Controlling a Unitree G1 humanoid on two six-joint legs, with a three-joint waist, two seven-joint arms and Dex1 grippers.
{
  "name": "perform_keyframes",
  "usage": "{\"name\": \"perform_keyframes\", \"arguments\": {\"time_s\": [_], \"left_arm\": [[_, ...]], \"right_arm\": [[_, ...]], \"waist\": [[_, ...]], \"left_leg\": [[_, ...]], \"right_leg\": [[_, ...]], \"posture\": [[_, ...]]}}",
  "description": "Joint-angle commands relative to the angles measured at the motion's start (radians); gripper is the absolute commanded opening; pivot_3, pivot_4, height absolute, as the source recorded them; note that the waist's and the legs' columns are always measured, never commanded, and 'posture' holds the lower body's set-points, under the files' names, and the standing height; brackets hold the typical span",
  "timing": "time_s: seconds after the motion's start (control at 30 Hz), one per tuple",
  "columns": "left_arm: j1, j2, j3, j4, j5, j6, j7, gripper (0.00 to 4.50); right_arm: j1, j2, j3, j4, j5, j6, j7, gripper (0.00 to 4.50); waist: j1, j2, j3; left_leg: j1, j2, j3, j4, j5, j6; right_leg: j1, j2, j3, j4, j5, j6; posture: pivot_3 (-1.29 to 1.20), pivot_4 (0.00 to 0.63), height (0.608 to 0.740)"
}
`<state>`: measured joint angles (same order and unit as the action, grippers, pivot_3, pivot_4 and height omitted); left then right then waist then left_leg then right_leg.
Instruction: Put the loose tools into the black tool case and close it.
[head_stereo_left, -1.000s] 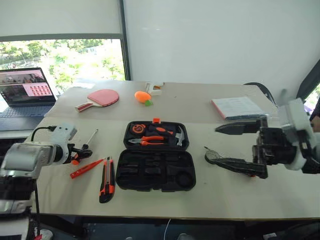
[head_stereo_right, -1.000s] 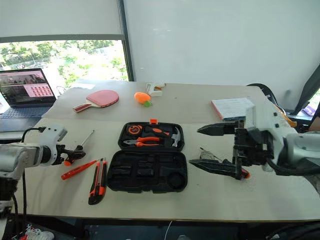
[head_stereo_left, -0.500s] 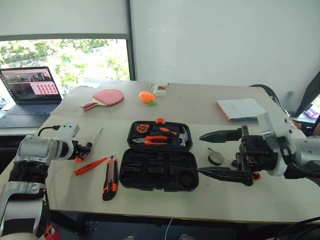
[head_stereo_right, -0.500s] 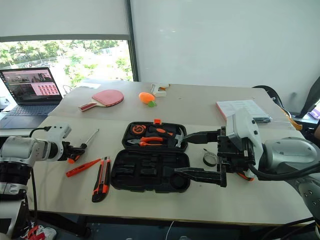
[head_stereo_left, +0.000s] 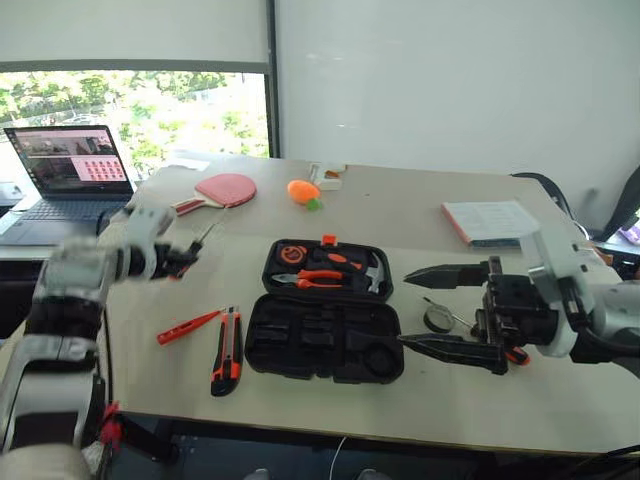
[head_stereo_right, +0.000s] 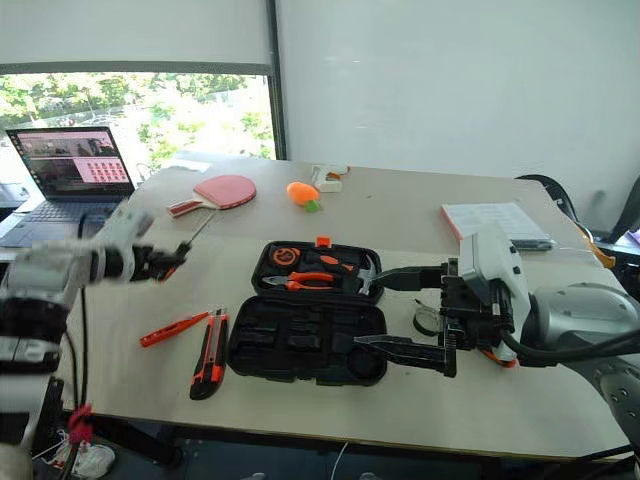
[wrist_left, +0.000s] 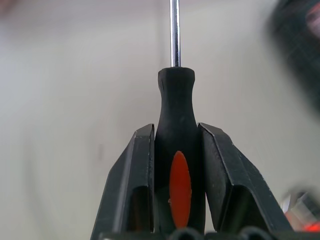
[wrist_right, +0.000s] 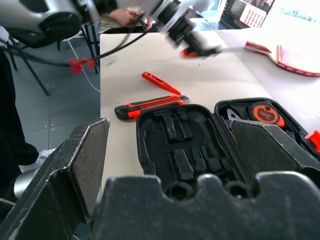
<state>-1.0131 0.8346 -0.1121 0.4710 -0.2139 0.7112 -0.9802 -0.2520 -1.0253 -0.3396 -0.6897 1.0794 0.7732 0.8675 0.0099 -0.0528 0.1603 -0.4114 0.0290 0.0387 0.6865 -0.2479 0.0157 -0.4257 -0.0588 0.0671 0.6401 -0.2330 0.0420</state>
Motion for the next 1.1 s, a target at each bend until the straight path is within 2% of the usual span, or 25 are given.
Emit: {"name": "perform_keyframes", "arguments": {"time_s": [0.03,0.2,0.3,0.43,0.63,0.83,1.1], "left_arm": [[-0.051,-0.019,-0.165,-0.143,0.029,-0.105,-0.255,0.84],[-0.054,-0.101,-0.360,-0.283,0.114,-0.138,-0.371,0.84],[-0.041,-0.163,-0.422,-0.257,0.185,-0.138,-0.324,0.84],[-0.016,-0.174,-0.467,-0.233,0.263,-0.192,-0.302,0.84],[0.012,-0.181,-0.468,-0.201,0.319,-0.238,-0.301,0.84],[0.037,-0.199,-0.454,-0.186,0.317,-0.323,-0.319,0.84],[0.030,-0.229,-0.448,-0.170,0.358,-0.311,-0.306,0.84]], "right_arm": [[0.020,0.005,-0.032,-0.023,-0.012,-0.025,-0.008,4.50],[0.076,0.011,-0.054,-0.037,-0.036,-0.025,-0.035,4.50],[0.142,0.005,-0.085,-0.055,-0.076,-0.032,-0.030,4.50],[0.208,0.008,-0.149,-0.057,-0.093,-0.026,-0.032,4.50],[0.274,0.018,-0.201,-0.062,-0.112,-0.029,-0.042,4.50],[0.260,0.031,-0.187,-0.072,-0.099,-0.022,-0.082,4.50],[0.256,0.032,-0.181,-0.073,-0.091,-0.018,-0.103,4.50]], "waist": [[0.002,0.001,0.000],[-0.002,0.002,-0.001],[-0.005,0.002,-0.001],[-0.021,0.002,-0.001],[-0.021,0.003,0.000],[-0.021,0.003,-0.001],[-0.016,0.003,-0.001]], "left_leg": [[-0.001,0.000,0.000,0.000,0.000,0.000],[-0.001,0.000,0.000,0.000,-0.001,0.001],[-0.001,0.000,-0.001,0.001,-0.001,0.001],[-0.001,0.001,-0.002,0.005,-0.001,0.001],[-0.001,0.001,-0.003,0.008,-0.001,0.002],[-0.001,0.001,-0.004,0.008,-0.001,0.002],[-0.002,0.000,-0.004,0.008,-0.001,0.002]], "right_leg": [[0.000,0.000,0.000,0.000,0.000,0.000],[-0.001,0.001,0.000,0.000,-0.001,0.001],[-0.001,0.002,0.001,0.001,-0.001,0.000],[-0.001,0.003,0.001,0.003,-0.001,0.000],[0.000,0.003,0.001,0.005,-0.001,0.001],[0.001,0.003,0.001,0.005,-0.001,0.001],[0.001,0.003,0.001,0.005,0.000,0.001]], "posture": [[0.00,0.150,0.737],[0.00,0.150,0.737],[0.00,0.150,0.737],[0.00,0.150,0.737],[0.00,0.150,0.737],[0.00,0.150,0.737],[0.00,0.150,0.737]]}}
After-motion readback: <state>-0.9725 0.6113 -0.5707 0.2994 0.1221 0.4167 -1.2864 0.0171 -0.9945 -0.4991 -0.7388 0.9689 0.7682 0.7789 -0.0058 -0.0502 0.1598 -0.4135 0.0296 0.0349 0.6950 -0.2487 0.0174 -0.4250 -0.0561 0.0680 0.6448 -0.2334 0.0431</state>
